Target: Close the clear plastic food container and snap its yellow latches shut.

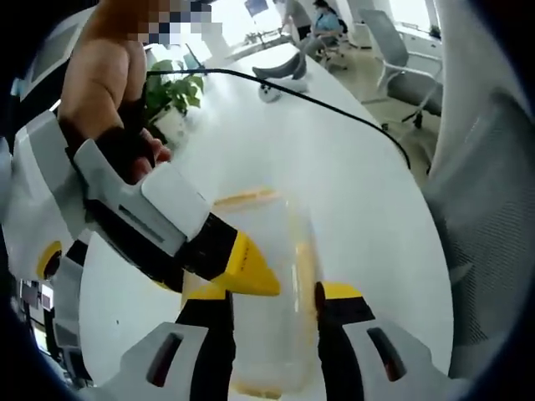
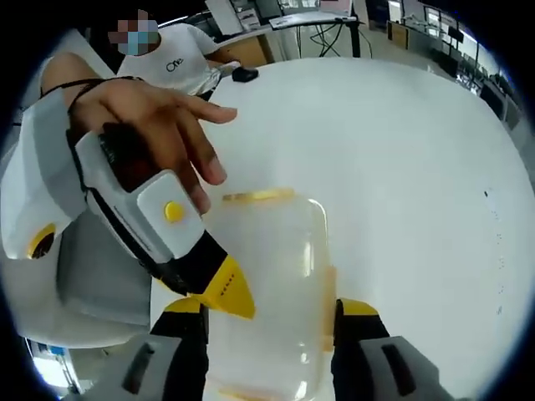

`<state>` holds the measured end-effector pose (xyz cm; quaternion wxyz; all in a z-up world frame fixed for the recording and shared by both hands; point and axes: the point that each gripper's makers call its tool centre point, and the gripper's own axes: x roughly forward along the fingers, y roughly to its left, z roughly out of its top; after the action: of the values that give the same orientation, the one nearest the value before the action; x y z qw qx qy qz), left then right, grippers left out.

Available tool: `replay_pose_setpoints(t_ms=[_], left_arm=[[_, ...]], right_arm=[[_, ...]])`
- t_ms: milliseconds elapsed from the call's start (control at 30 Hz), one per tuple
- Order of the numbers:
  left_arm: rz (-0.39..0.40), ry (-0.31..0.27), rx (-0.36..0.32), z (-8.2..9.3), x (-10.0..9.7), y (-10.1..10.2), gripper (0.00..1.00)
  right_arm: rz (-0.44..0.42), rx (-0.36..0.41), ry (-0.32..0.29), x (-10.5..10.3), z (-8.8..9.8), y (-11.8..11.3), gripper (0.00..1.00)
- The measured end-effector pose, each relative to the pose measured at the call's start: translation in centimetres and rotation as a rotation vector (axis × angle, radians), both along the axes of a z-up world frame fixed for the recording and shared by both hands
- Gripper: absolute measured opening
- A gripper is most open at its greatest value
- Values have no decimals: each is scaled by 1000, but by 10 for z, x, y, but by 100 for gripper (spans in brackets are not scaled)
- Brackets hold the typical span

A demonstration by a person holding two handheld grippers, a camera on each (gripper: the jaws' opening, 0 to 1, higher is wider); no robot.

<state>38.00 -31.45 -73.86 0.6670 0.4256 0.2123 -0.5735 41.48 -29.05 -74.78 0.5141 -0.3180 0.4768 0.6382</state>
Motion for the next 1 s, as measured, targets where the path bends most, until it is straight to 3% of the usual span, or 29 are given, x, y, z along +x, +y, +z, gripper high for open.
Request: replay_pose_setpoints(t_ms=[67,167,300,400,500,567,667,1000], left_arm=[[-5,4,-6,2,1,0,35],[50,73,-55,5,1,-2,35],[72,99,-69,9,-1,0,35],[73,106,-95,17,-3,1,41],[65,122,-108,22,-5,2,36],[106,143,-124,25,-2,5,37],[137,144,-123,27,5,12,37],[254,236,-170,39,12,33,47]], right_arm=[[-20,13,-1,-1,0,1,60],[-33,15,-16,-3,1,2,61],[-37,29,-58,1,6,1,61],[-80,83,-65,3,19,3,62],[-84,78,-87,3,24,-3,61],[-77,84,-121,4,27,-6,62],[-111,118,-116,-1,34,-6,63],[-212,240,-249,0,50,-7,65]])
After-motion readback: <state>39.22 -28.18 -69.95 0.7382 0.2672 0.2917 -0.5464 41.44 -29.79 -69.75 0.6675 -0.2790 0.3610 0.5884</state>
